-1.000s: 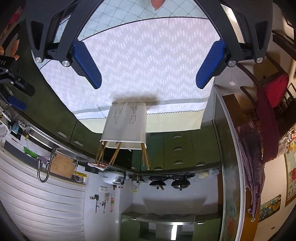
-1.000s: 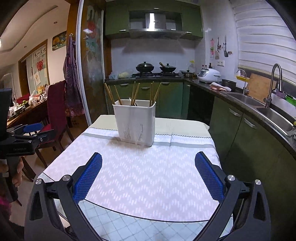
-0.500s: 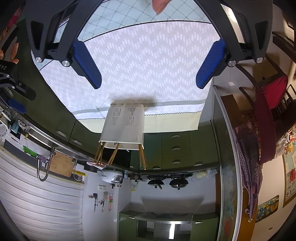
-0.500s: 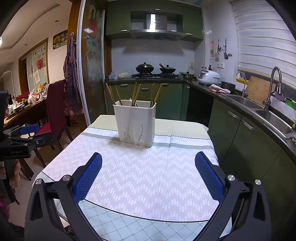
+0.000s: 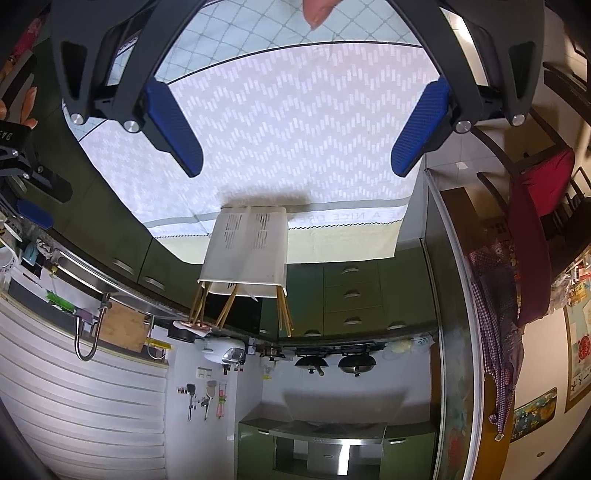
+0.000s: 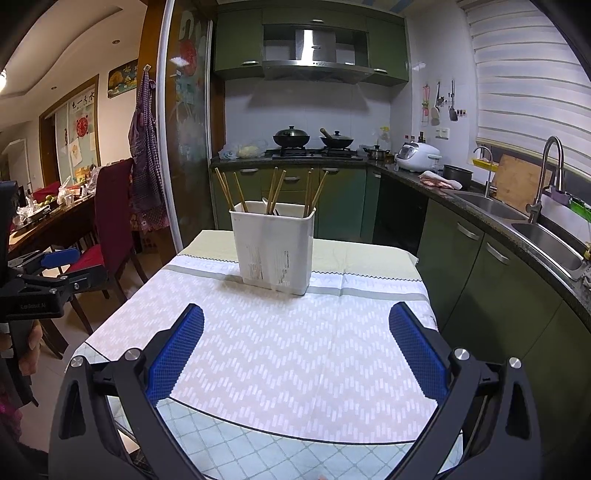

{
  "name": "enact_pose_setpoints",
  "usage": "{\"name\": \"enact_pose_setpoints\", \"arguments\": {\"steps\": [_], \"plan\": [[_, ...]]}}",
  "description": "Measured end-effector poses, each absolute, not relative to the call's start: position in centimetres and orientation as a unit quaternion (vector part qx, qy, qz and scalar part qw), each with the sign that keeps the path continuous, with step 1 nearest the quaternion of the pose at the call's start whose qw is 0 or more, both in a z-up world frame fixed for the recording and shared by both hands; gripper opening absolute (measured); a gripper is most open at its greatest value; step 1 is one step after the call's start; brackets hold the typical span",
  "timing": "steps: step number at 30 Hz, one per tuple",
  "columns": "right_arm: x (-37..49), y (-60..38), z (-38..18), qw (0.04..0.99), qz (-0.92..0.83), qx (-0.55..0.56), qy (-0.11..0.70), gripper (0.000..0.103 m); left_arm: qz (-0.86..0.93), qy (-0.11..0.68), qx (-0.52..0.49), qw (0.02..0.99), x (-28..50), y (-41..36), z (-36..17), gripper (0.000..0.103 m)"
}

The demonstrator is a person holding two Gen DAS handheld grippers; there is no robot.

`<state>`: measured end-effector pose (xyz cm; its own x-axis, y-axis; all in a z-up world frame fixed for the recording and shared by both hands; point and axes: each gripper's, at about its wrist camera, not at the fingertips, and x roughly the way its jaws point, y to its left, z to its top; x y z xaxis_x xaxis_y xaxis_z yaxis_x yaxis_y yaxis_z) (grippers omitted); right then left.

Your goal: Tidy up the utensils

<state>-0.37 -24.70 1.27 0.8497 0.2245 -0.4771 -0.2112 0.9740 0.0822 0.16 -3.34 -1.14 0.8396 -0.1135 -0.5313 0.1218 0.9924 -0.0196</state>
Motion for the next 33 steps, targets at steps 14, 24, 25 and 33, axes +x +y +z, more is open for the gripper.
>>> {"name": "enact_pose_setpoints", "arguments": {"steps": [14,24,25,33], "plan": [[0.16,-24.44,1.23,0.961,0.122,0.012,0.248,0.099,-0.052,0.279,0.017,0.959,0.17,-3.52,-1.11,0.097],[0.49,-24.18,1.01,0.961,0.127,0.011,0.248,0.099,-0.045,0.278,0.028,0.959,0.46,-3.64,-1.22,0.097],[0.44,-24.16,0.93,0.961,0.127,0.010,0.247,0.099,-0.046,0.277,0.028,0.959,0.44,-3.60,-1.19,0.097],[0.50,-24.01,0.84,0.960,0.127,0.010,0.248,0.099,-0.048,0.280,0.034,0.958,0.57,-3.56,-1.23,0.097]]}}
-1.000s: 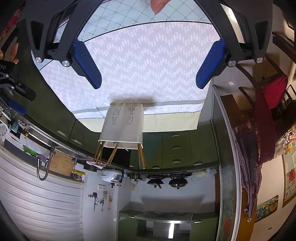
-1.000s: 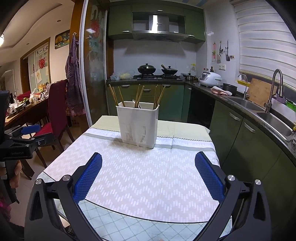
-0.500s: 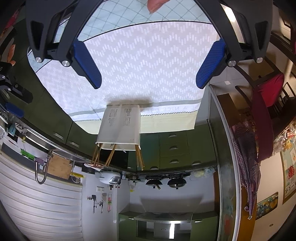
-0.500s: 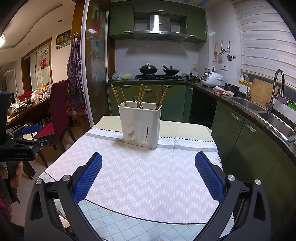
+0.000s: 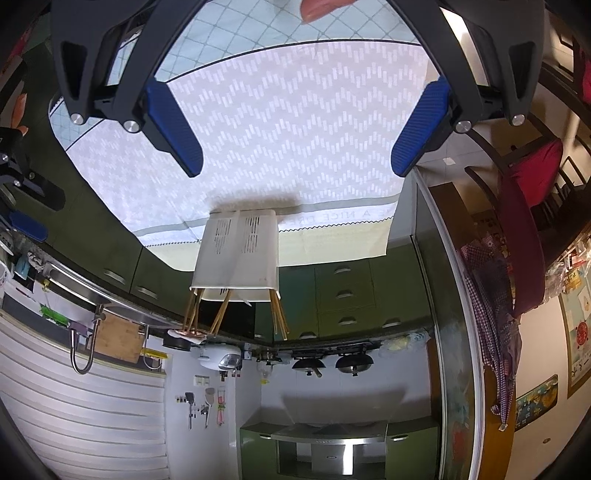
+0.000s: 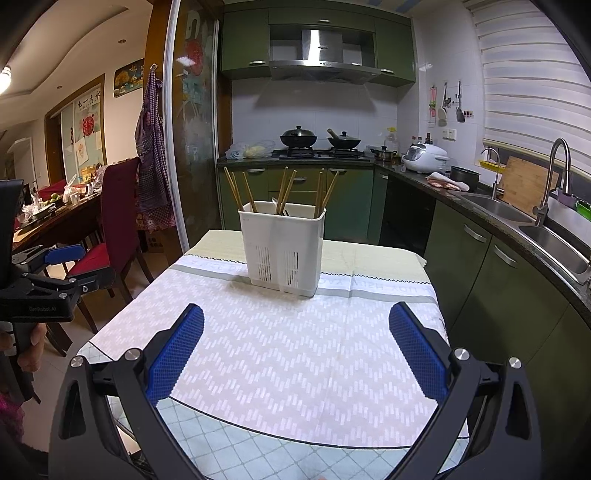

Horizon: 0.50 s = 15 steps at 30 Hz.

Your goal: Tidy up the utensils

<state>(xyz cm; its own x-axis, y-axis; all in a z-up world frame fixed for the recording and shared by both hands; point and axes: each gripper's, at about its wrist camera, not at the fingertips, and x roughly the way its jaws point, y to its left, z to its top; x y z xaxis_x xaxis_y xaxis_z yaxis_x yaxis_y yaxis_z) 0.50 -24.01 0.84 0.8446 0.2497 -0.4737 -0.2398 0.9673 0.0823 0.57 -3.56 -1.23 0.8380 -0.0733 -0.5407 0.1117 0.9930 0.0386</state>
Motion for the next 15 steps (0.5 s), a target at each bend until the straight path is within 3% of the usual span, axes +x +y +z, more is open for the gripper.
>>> {"name": "enact_pose_setpoints", "arguments": {"steps": [15], "plan": [[0.46,-23.78,0.69,0.960,0.129,0.010,0.247,0.099,-0.044,0.271,0.033,0.961,0.58,-2.97,-1.02,0.097]]}}
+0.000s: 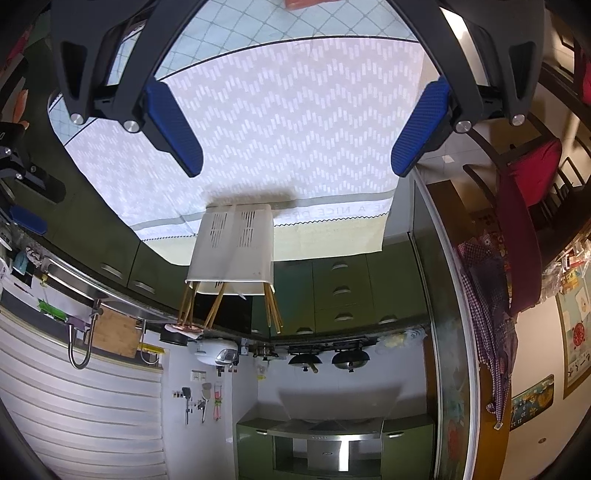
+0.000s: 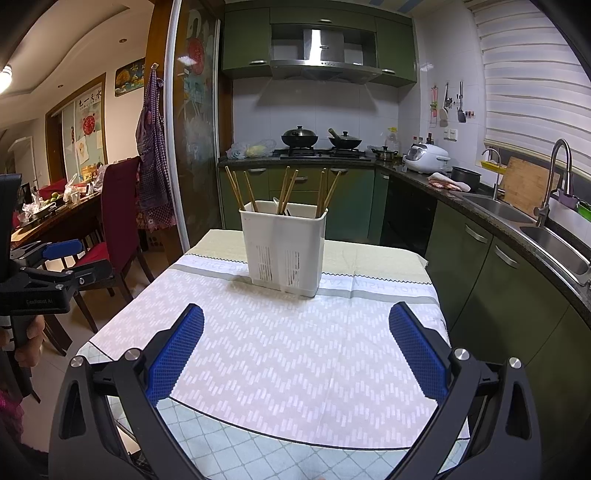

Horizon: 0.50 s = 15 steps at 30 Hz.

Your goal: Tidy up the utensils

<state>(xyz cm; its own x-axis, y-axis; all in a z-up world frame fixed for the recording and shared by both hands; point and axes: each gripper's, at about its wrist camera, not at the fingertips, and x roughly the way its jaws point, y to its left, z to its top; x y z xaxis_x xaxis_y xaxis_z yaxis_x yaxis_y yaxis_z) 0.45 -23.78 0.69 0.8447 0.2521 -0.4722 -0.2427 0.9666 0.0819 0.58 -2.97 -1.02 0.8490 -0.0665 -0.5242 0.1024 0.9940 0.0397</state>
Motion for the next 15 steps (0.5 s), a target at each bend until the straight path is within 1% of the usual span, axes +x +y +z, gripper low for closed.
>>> {"name": "enact_pose_setpoints", "arguments": {"steps": [15], "plan": [[0.59,-23.65,0.53,0.960,0.130,0.009,0.247,0.099,-0.056,0.282,0.021,0.958,1.11,-2.45,-1.09,0.097]]}}
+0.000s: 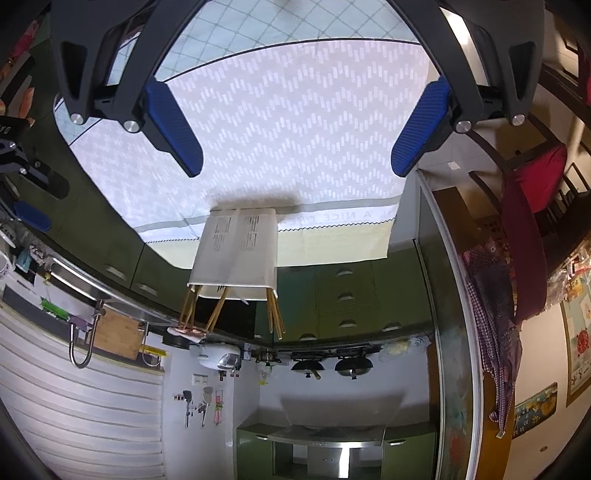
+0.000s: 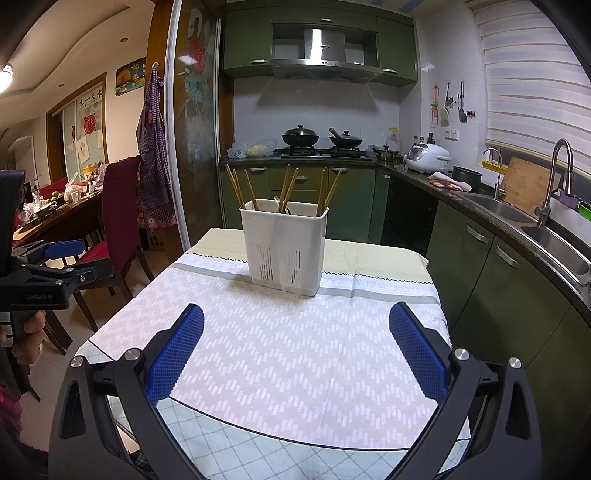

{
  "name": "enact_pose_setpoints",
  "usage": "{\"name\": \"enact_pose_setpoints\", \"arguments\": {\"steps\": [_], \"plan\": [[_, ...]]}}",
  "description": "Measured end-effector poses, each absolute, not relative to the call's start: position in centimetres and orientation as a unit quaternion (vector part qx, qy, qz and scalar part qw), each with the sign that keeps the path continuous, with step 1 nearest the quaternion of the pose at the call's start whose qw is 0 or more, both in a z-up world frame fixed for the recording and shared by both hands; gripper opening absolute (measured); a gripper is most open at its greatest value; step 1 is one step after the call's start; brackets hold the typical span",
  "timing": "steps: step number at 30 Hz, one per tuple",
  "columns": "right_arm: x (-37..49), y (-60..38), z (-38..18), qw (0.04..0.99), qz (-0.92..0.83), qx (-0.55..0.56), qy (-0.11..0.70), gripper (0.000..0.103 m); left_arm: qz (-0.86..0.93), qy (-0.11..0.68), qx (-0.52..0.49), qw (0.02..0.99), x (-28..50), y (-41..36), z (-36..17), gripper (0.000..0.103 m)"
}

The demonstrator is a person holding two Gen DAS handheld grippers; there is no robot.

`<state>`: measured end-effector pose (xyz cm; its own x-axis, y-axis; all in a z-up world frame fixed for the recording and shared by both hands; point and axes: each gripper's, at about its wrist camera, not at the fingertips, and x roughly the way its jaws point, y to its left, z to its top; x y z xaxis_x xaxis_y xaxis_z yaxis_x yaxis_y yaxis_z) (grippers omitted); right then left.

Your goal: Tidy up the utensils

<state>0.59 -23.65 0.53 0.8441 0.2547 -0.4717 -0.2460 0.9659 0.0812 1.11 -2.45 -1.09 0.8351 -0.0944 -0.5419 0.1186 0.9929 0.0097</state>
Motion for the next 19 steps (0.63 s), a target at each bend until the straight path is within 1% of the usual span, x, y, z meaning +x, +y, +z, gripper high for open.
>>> {"name": "enact_pose_setpoints", "arguments": {"steps": [19], "plan": [[0.86,-23.34,0.11,0.959,0.133,0.008,0.249,0.099,-0.040,0.286,0.032,0.957,1.68,-2.42,-1.59,0.097]]}}
